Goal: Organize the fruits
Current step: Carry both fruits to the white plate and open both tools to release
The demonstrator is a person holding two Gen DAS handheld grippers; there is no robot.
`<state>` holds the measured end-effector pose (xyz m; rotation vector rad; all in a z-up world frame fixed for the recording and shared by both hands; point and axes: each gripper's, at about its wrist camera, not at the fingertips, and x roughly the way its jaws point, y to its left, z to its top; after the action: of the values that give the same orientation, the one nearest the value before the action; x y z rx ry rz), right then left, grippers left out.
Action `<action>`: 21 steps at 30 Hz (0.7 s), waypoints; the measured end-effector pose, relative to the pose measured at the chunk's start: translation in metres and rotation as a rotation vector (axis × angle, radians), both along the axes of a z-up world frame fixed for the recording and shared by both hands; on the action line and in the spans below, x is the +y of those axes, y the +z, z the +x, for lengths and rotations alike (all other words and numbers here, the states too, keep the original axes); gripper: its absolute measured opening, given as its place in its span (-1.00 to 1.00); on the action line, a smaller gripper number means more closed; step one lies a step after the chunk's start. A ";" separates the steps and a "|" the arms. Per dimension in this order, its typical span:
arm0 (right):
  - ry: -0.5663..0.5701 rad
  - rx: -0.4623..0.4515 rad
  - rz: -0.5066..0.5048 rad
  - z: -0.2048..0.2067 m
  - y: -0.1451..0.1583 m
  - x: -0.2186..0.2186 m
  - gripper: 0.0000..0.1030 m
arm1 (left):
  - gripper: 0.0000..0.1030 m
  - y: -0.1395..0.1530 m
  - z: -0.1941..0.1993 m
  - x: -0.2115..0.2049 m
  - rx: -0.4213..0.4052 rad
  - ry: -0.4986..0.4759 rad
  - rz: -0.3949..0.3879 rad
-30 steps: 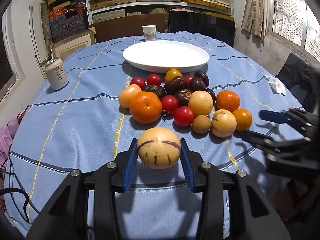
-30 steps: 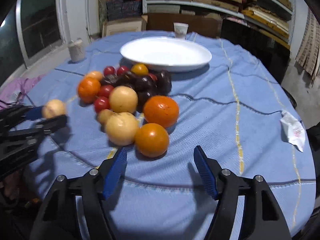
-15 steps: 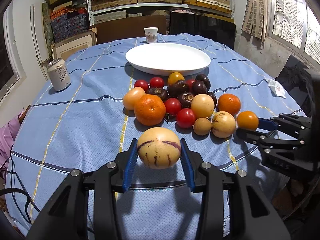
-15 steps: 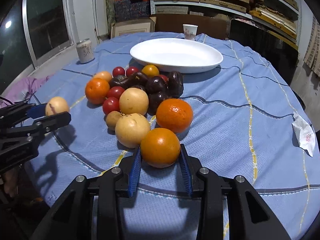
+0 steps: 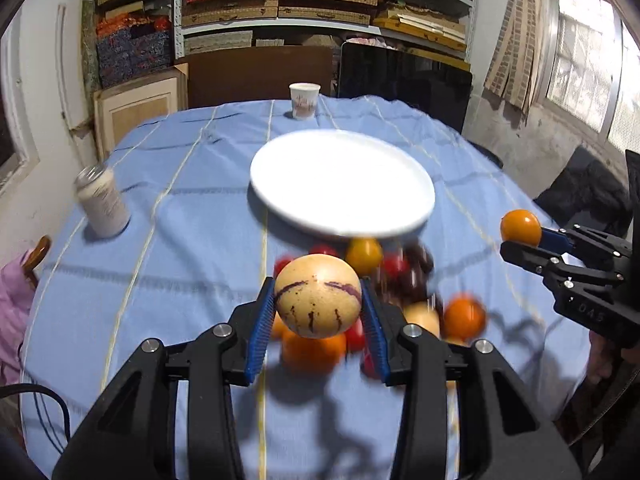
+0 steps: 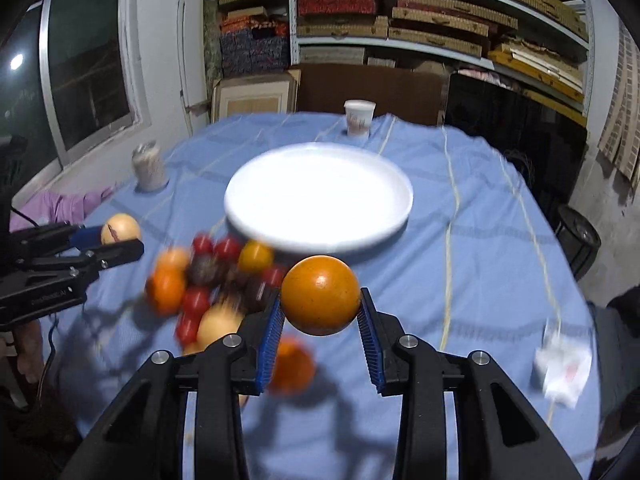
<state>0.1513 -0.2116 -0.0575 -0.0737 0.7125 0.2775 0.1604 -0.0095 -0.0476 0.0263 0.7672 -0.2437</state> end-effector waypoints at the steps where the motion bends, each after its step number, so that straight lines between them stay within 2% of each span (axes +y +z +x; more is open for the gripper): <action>1: 0.001 -0.001 0.003 0.015 0.006 -0.001 -0.28 | -0.21 0.005 0.018 -0.001 0.000 0.001 -0.006; 7: 0.003 0.014 0.011 0.108 0.021 0.001 -0.28 | -0.21 0.008 0.138 -0.007 0.085 0.018 -0.040; 13: 0.015 0.079 -0.035 0.205 -0.011 0.014 -0.28 | -0.21 -0.026 0.236 -0.023 0.175 0.019 -0.026; 17: 0.026 0.135 -0.043 0.254 -0.035 0.023 -0.28 | -0.21 -0.058 0.278 -0.033 0.228 0.020 0.001; 20: 0.041 0.168 -0.064 0.273 -0.048 0.031 -0.28 | -0.21 -0.073 0.299 -0.035 0.271 0.023 0.002; 21: 0.046 0.177 -0.076 0.278 -0.051 0.034 -0.27 | -0.13 -0.073 0.301 -0.036 0.265 0.022 0.004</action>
<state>0.4293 -0.1777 -0.1085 -0.1390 0.8977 0.3039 0.4610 -0.0452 -0.1210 -0.0113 1.0308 -0.2272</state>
